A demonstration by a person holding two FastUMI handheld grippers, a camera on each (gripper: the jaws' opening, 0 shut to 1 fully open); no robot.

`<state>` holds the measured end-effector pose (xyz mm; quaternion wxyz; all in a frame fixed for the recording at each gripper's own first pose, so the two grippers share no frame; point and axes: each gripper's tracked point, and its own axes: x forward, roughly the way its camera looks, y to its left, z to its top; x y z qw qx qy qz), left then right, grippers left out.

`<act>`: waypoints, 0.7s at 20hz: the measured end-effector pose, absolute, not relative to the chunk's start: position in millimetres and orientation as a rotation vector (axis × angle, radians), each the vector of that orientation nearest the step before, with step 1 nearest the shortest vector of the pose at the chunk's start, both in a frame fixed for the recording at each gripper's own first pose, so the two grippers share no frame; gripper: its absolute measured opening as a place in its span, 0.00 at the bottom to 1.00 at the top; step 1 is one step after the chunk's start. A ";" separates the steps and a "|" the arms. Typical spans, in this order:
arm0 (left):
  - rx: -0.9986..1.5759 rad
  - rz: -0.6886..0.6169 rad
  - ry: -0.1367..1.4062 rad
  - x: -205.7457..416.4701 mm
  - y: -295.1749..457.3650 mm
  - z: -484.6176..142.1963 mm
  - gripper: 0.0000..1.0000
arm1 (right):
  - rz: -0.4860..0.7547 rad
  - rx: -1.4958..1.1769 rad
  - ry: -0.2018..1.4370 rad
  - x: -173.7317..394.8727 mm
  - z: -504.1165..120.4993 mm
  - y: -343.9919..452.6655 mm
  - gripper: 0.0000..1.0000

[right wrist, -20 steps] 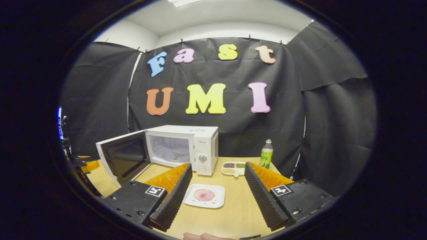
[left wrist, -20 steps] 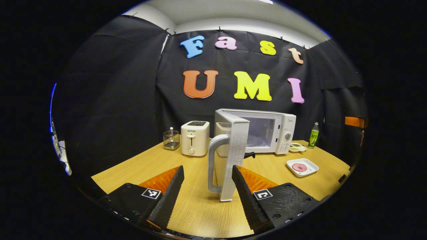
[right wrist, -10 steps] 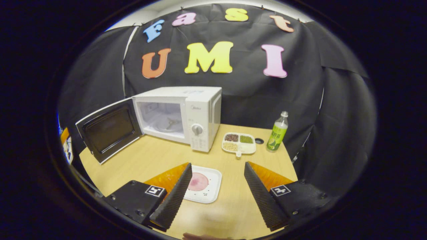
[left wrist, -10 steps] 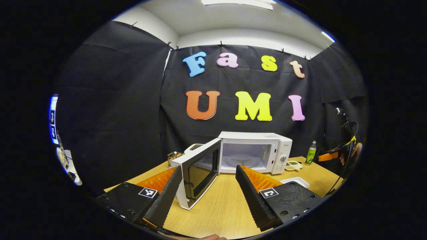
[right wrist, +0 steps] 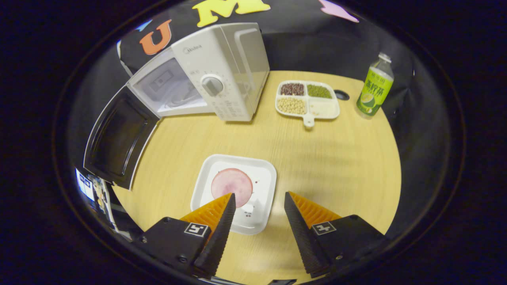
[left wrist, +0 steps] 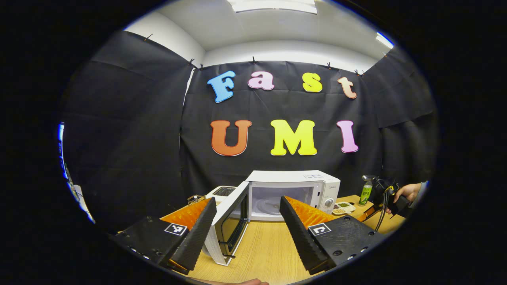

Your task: Open the microwave oven with the left hand, put the food in, and close the microwave oven.

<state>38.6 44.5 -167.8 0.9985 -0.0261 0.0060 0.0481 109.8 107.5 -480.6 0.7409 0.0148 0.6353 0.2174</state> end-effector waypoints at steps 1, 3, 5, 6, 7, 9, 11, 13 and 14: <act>-0.057 0.094 0.015 41.9 42.2 -167.3 0.95 | 0.481 0.057 1.443 107.7 -489.8 109.4 0.64; -0.064 0.095 0.022 48.2 40.5 -167.3 0.95 | 0.480 0.102 1.539 103.6 -505.5 110.4 0.62; -0.062 0.086 0.029 54.4 34.9 -165.9 0.95 | 0.498 0.148 1.632 99.6 -517.7 110.6 0.41; -0.056 0.084 0.030 57.1 32.7 -165.2 0.95 | 0.510 0.192 1.642 101.0 -517.8 112.8 0.34; -0.049 0.083 0.026 60.2 32.7 -164.1 0.95 | 0.536 0.255 1.701 96.2 -521.9 115.9 0.22; -0.043 0.078 0.027 61.8 28.9 -164.3 0.95 | 0.560 0.357 1.728 99.3 -524.0 116.6 0.00; -0.050 0.076 0.034 62.0 29.0 -166.1 0.95 | 0.591 0.434 1.731 98.5 -522.5 115.8 0.04; -0.057 0.075 0.033 59.2 30.7 -164.1 0.95 | 0.610 0.490 1.695 98.0 -522.1 115.7 0.04; -0.059 0.076 0.033 57.3 33.2 -163.7 0.95 | 0.603 0.513 1.685 95.9 -522.3 113.4 0.04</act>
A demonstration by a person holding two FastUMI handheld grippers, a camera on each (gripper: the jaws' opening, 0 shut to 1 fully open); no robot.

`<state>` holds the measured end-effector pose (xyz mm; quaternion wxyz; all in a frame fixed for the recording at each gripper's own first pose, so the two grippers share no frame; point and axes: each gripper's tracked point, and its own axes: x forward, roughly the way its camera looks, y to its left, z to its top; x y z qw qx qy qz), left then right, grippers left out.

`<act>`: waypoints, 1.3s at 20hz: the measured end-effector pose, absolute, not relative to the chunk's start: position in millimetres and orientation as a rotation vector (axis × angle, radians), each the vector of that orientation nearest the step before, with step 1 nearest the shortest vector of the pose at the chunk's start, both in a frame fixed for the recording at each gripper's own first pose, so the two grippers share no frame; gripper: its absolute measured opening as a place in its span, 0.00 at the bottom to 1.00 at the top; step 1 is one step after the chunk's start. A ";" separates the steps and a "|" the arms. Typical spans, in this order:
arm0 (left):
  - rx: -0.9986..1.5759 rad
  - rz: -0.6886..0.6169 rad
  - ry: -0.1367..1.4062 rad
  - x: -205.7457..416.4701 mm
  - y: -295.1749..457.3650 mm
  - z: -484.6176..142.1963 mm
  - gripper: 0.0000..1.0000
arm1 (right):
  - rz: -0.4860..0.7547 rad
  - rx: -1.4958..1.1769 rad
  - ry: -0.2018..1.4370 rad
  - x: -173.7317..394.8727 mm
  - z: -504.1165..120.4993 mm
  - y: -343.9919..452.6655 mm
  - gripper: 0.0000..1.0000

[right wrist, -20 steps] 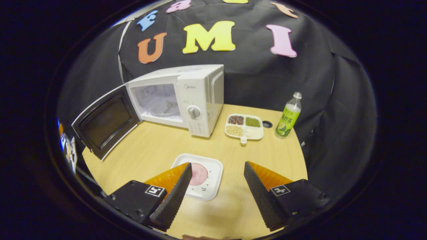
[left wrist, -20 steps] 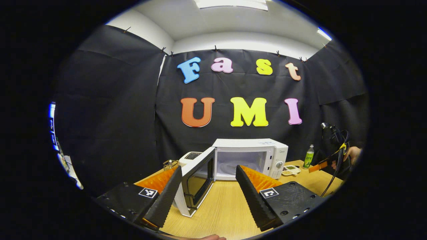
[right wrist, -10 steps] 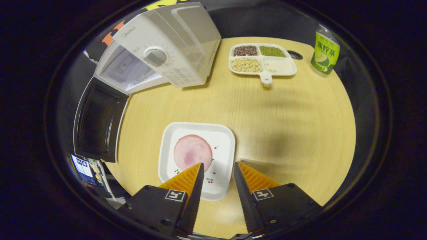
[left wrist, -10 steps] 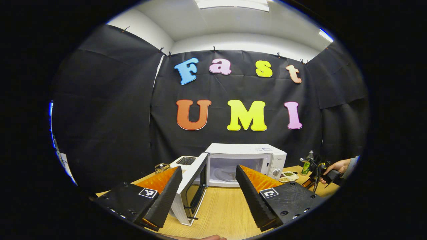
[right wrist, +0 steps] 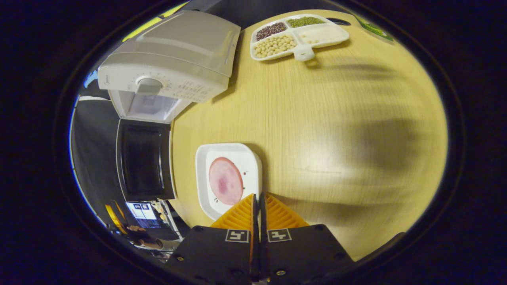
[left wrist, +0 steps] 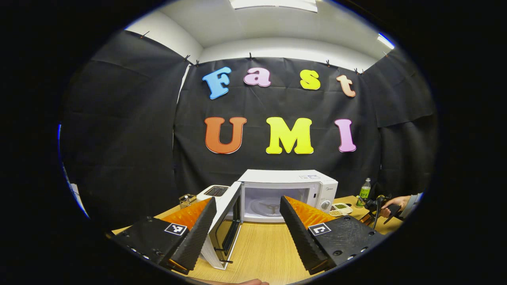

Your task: Open the microwave oven with the left hand, put the food in, and close the microwave oven.

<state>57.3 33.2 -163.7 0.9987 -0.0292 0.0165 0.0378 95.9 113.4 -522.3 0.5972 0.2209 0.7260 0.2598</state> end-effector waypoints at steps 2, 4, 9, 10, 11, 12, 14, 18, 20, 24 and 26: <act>-0.059 0.077 0.033 50.7 36.5 -163.4 0.95 | 0.576 0.562 1.668 92.5 -522.3 111.0 0.04; -0.057 0.071 0.040 44.4 39.4 -167.2 0.95 | 0.542 0.588 1.644 88.5 -516.7 103.6 0.04; -0.071 0.044 0.043 26.6 46.9 -169.4 0.95 | 0.512 0.587 1.554 80.1 -477.5 101.1 0.00; -0.076 0.042 0.039 22.9 49.6 -168.7 0.95 | 0.505 0.586 1.540 78.5 -467.4 106.2 0.00; -0.079 0.039 0.035 19.0 53.1 -168.7 0.95 | 0.499 0.591 1.525 76.4 -456.4 113.6 0.00; -0.082 0.036 0.031 15.1 56.4 -169.0 0.95 | 0.480 0.608 1.518 74.0 -447.4 122.8 0.00; -0.094 0.026 0.022 6.5 63.2 -169.4 0.95 | 0.450 0.649 1.507 64.2 -427.6 146.2 0.04; -0.101 0.004 0.022 -5.6 76.9 -171.7 0.95 | 0.383 0.660 1.479 51.2 -420.1 200.4 0.04; -0.087 0.005 0.016 -8.8 84.8 -172.9 0.95 | 0.372 0.692 1.458 51.3 -417.7 232.6 0.04; -0.058 0.019 0.021 -7.8 103.0 -182.6 0.95 | 0.321 0.821 1.385 62.0 -420.6 294.2 0.00; -0.063 0.020 0.040 -4.2 109.0 -189.7 0.95 | 0.254 0.900 1.338 74.2 -427.4 317.5 0.00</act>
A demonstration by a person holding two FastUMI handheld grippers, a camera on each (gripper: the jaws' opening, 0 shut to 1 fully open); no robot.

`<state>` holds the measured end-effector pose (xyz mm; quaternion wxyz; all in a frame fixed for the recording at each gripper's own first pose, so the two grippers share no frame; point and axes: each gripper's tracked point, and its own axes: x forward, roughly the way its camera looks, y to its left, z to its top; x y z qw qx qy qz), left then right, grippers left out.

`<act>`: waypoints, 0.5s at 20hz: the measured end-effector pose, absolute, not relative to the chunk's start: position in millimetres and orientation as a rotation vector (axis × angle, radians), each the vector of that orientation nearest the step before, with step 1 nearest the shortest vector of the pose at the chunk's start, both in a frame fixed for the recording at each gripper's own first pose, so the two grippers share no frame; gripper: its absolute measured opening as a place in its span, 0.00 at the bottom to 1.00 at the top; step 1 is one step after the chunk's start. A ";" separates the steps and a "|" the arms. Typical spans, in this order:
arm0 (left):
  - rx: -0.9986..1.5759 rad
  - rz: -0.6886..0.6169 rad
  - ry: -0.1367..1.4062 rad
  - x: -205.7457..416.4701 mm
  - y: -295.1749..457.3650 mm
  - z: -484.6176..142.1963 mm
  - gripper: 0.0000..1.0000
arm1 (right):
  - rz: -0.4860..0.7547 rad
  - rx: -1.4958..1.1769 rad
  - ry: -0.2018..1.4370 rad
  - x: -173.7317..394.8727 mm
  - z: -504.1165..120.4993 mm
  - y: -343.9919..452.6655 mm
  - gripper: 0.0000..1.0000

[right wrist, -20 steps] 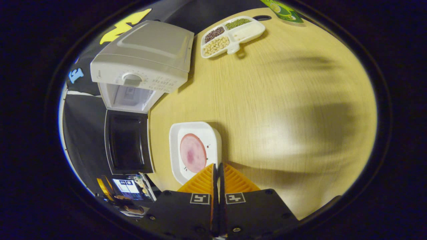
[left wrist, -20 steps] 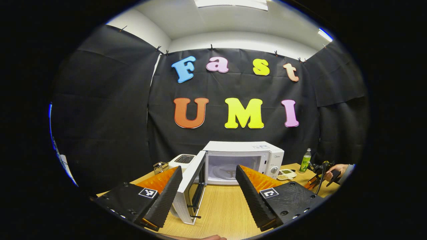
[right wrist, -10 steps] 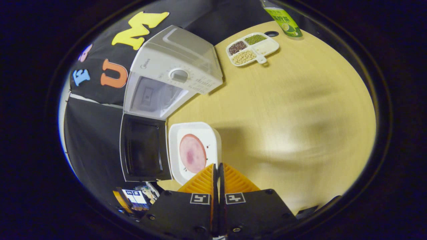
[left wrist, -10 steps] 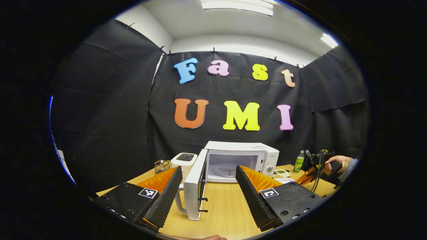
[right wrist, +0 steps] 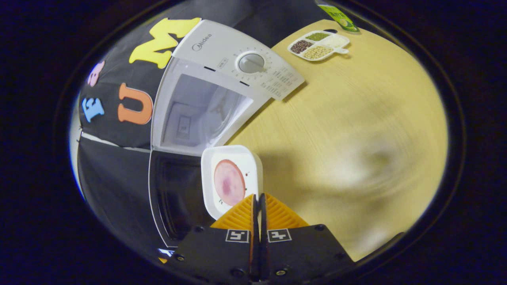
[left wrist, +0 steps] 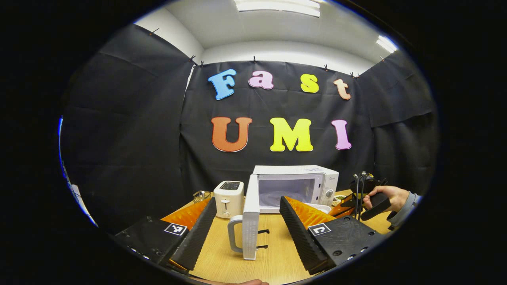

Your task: Open the microwave oven with the left hand, put the food in, and close the microwave oven.

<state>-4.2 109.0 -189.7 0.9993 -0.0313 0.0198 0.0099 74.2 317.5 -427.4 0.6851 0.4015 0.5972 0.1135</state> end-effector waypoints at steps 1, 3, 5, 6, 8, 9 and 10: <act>-0.080 0.002 0.063 -2.9 106.0 -195.8 0.84 | 0.219 0.940 1.298 82.4 -431.7 327.5 0.04; -0.104 -0.019 0.074 -0.9 106.9 -196.0 0.84 | 0.166 1.011 1.214 98.5 -437.5 347.8 0.00; -0.112 -0.018 0.059 2.4 115.0 -192.0 0.95 | 0.123 1.085 1.125 118.4 -443.2 366.4 0.00; -0.117 -0.017 0.051 4.4 117.9 -191.5 0.95 | 0.099 1.129 1.079 130.3 -445.0 375.4 0.04; -0.125 -0.006 0.041 7.8 126.3 -193.8 0.95 | 0.052 1.194 0.993 152.6 -453.8 389.3 0.04; -0.130 0.003 0.044 9.9 130.9 -197.0 0.95 | 0.029 1.214 0.962 162.5 -459.2 395.5 0.00; -0.133 0.013 0.052 12.7 135.9 -201.1 0.95 | 0.009 1.229 0.938 172.3 -464.1 402.4 0.04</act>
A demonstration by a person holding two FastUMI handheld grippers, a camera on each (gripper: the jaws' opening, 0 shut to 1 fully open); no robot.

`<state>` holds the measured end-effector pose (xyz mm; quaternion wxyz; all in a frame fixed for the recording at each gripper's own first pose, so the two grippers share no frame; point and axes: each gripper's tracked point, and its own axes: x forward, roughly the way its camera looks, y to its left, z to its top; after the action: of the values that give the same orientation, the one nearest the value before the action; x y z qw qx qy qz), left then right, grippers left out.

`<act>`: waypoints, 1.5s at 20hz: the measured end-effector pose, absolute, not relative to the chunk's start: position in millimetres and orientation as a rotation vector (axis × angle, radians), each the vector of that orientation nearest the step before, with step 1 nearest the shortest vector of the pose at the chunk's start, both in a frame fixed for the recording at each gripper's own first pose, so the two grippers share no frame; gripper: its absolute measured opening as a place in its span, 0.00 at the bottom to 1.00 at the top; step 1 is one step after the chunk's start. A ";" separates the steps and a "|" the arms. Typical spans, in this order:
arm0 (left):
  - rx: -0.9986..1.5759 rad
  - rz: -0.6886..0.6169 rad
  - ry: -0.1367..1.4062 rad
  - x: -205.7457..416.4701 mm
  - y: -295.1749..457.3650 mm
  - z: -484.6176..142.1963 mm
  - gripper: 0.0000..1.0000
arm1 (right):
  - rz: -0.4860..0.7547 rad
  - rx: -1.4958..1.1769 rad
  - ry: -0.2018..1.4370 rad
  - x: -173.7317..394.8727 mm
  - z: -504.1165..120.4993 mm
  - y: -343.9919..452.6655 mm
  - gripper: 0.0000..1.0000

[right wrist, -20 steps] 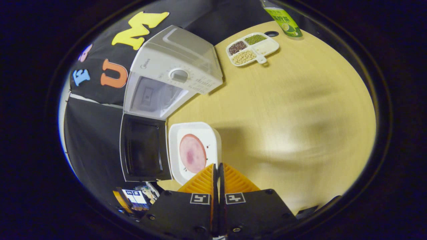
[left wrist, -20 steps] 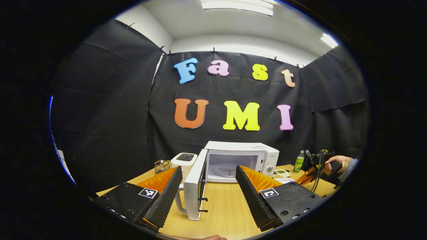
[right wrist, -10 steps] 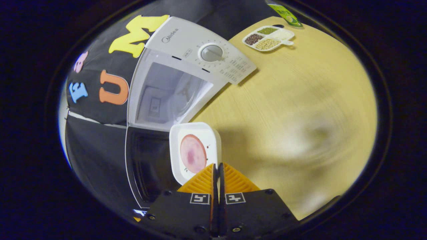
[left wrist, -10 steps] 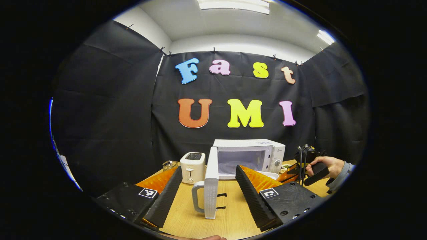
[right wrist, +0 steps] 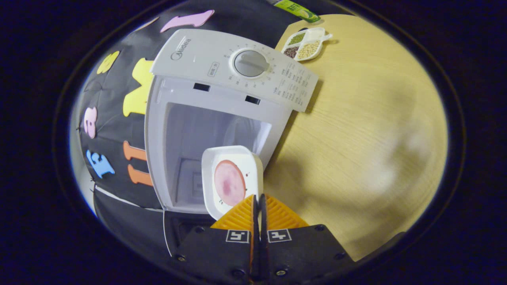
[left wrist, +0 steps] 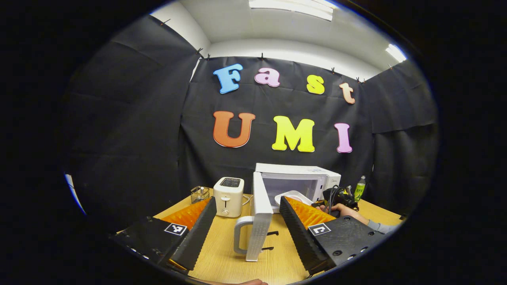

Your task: Open the microwave oven with the left hand, put the food in, and close the microwave oven.

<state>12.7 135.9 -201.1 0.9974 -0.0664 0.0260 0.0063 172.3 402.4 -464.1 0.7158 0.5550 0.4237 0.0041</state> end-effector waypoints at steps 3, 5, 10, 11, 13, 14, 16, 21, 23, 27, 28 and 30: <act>-0.135 0.054 0.088 20.2 152.3 -216.4 0.95 | -0.019 1.287 0.860 200.0 -466.0 423.7 0.04; -0.134 0.070 0.115 23.8 157.0 -224.9 0.95 | -0.016 1.313 0.814 220.4 -464.3 434.5 0.04; -0.120 0.057 0.116 28.9 156.8 -226.0 0.95 | -0.099 1.256 0.638 272.2 -473.5 429.2 0.05; -0.125 0.046 0.106 29.3 155.1 -223.8 0.95 | -0.100 1.229 0.621 277.1 -475.4 431.7 0.05; -0.127 0.032 0.093 28.8 152.8 -219.4 0.95 | -0.096 1.198 0.612 280.7 -480.2 437.1 0.06; -0.126 0.032 0.088 28.0 155.0 -218.6 0.95 | -0.095 1.187 0.615 281.3 -483.5 440.6 0.06; -0.121 0.040 0.078 25.1 157.5 -216.9 0.95 | -0.100 1.174 0.618 280.6 -489.5 442.6 0.07; -0.121 0.029 0.061 20.1 156.8 -220.7 0.95 | -0.073 1.089 0.588 280.0 -482.9 431.2 0.16; -0.133 0.025 0.065 20.9 159.0 -224.1 0.95 | -0.026 1.040 0.577 270.3 -471.7 428.9 0.11; -0.143 0.035 0.072 25.6 171.5 -232.3 0.80 | 0.102 0.917 0.604 228.2 -446.4 426.6 0.80; -0.138 0.040 0.079 26.9 175.6 -236.4 0.78 | 0.122 0.911 0.606 215.8 -437.4 421.0 0.60; -0.132 0.057 0.084 29.5 185.6 -240.7 0.75 | 0.176 0.865 0.588 190.2 -415.8 405.3 0.66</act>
<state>29.5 185.6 -240.7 0.9965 -0.0659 0.0418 0.0285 190.2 405.3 -415.8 0.8626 0.4126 0.2804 0.0838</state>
